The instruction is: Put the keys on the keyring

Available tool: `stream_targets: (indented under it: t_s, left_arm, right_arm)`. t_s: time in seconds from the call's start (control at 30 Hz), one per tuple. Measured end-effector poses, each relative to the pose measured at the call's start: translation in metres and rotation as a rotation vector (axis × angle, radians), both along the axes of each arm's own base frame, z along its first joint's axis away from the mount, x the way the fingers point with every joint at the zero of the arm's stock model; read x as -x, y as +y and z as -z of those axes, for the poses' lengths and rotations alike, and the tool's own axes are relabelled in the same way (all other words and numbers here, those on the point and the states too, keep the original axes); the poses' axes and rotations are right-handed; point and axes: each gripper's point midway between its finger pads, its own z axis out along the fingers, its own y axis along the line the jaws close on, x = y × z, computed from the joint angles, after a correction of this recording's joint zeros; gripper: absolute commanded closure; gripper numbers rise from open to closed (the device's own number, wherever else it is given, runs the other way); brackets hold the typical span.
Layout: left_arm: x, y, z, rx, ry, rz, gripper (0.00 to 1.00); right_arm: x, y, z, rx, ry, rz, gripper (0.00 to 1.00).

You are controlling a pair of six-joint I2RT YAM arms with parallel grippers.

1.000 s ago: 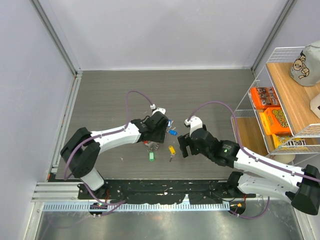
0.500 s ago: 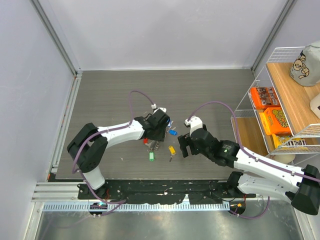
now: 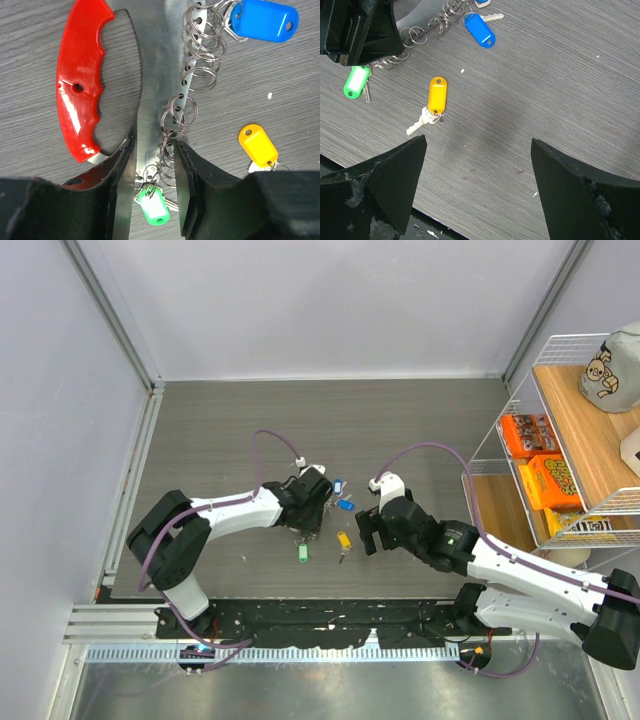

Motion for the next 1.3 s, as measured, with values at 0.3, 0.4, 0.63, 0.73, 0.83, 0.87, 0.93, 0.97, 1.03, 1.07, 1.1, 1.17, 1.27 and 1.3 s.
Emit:
stream_targets:
  t_s: [0.3,0.4,0.63,0.73,0.83,0.87,0.93,0.97,1.03,1.07,1.1,1.17,1.27,1.3]
  left_arm:
    - [0.001,-0.005,-0.001,0.027,0.010,-0.006,0.67]
    - [0.002,-0.006,-0.001,0.035,0.015,-0.002,0.72]
    - [0.004,-0.010,-0.002,0.051,0.026,0.005,0.83]
    - [0.005,-0.010,-0.002,0.054,0.029,0.008,0.94]
    - [0.005,-0.011,-0.002,0.058,0.033,0.012,1.00]
    - [0.006,-0.012,-0.002,0.060,0.034,0.015,1.00]
    - [0.006,-0.012,-0.002,0.060,0.036,0.021,1.00]
    - [0.006,-0.012,-0.003,0.062,0.035,0.024,1.00]
    - [0.006,-0.012,-0.007,0.062,0.024,0.039,1.00]
    - [0.005,-0.012,-0.011,0.068,0.014,0.045,1.00]
    - [0.005,-0.012,-0.016,0.074,0.003,0.053,1.00]
    - [0.004,-0.012,-0.030,0.090,-0.027,0.072,1.00]
    - [0.003,-0.013,-0.055,0.128,-0.084,0.103,1.00]
    - [0.002,-0.013,-0.064,0.142,-0.105,0.116,1.00]
  right_arm:
    - [0.000,0.000,0.000,-0.001,0.001,-0.001,0.08]
    - [0.000,0.000,0.000,0.000,0.002,-0.001,0.08]
    - [0.000,0.000,0.000,-0.001,0.001,-0.001,0.08]
    - [0.000,0.000,0.000,-0.001,0.001,-0.001,0.08]
    - [0.000,0.000,0.000,-0.001,0.001,-0.001,0.08]
    - [0.000,0.000,0.000,-0.002,0.001,-0.001,0.08]
    - [0.000,0.000,-0.001,-0.005,-0.001,-0.001,0.08]
    - [0.000,0.000,-0.002,-0.008,-0.003,-0.001,0.08]
    - [0.000,0.000,-0.004,-0.014,-0.007,-0.001,0.08]
    - [0.001,0.000,-0.005,-0.018,-0.010,-0.002,0.08]
    - [0.001,0.000,-0.006,-0.021,-0.011,-0.002,0.08]
    - [0.001,0.000,-0.007,-0.026,-0.014,-0.003,0.08]
    - [0.001,0.000,-0.008,-0.031,-0.015,-0.005,0.08]
    - [0.001,0.001,-0.009,-0.034,-0.016,-0.006,0.08]
